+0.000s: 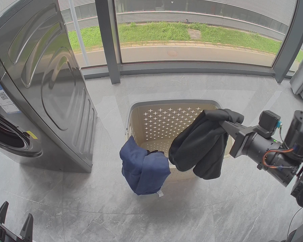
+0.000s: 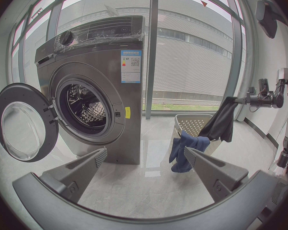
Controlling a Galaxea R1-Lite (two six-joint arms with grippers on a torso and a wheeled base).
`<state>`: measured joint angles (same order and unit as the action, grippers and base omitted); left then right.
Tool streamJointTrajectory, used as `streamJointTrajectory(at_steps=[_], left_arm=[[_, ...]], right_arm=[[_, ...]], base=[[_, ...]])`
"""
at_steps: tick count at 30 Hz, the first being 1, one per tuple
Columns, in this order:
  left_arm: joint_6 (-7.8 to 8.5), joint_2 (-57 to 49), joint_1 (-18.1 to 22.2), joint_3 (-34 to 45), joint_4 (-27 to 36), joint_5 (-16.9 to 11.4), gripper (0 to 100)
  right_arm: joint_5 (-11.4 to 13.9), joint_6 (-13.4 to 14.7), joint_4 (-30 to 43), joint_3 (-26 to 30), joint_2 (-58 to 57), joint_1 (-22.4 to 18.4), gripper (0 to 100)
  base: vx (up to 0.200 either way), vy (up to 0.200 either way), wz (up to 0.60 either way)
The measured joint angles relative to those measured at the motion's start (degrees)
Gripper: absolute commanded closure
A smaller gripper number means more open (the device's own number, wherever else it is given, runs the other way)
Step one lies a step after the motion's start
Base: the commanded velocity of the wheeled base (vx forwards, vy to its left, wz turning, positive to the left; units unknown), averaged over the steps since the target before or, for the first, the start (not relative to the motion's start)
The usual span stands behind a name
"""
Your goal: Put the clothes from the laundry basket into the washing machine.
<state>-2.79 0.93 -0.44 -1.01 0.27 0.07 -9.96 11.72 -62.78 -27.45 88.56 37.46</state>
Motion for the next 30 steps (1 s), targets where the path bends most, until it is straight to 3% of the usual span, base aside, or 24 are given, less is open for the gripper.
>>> streamJointTrajectory(at_steps=[6, 20, 30], left_arm=[[0.48, 0.0, 0.0, 0.0, -0.1, 0.0, 0], [0.04, 0.0, 0.0, 0.0, 0.0, 0.0, 0], [-0.07, 0.0, 0.0, 0.0, 0.0, 0.0, 0]], right_arm=[[1.0, -2.6, 1.7, 1.6, -7.1, 1.9, 100], [1.2, -2.5, 1.6, 2.2, -10.5, 2.5, 100], [1.2, -2.5, 1.4, 2.2, -10.6, 2.3, 100]], base=[[-0.133, 0.0, 0.0], [-0.2, 0.0, 0.0], [0.0, 0.02, 0.0]])
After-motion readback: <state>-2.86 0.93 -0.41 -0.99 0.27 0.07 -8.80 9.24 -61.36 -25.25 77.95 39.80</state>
